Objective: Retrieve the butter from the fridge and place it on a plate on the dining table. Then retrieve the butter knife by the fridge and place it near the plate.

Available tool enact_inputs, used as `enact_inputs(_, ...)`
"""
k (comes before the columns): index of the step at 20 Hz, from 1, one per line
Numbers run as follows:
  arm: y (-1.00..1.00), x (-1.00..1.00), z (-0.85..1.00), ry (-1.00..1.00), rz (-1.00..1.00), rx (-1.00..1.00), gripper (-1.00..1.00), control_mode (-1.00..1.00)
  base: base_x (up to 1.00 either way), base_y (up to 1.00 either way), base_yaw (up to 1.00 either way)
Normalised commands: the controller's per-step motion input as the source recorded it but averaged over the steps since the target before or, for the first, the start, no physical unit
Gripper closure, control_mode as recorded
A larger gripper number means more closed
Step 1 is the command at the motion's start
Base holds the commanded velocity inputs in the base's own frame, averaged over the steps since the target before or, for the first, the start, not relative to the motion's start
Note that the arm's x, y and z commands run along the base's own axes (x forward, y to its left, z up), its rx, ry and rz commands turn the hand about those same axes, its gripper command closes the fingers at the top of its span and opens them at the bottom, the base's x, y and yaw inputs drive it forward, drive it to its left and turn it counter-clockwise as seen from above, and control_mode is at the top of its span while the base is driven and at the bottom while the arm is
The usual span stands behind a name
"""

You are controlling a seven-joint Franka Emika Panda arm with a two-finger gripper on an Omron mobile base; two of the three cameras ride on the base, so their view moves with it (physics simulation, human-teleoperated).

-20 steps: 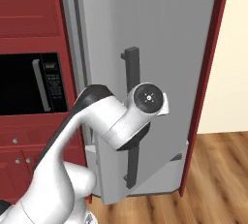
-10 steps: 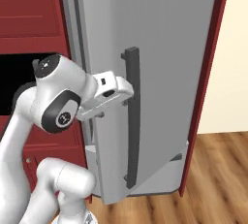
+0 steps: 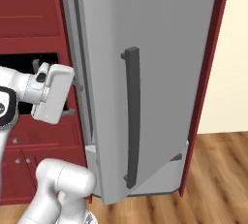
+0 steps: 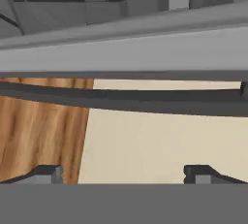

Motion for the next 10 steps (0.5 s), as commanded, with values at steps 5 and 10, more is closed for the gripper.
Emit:
enact_inputs(5, 0.17, 0.16, -0.11, 0.13, -0.01, -0.09, -1.0, -1.0, 0.0, 0.0, 0.0)
enact_inputs(10, 0.66, 0.54, -0.04, 0.13, -0.07, -0.06, -1.0, -1.0, 0.0, 0.0, 0.0)
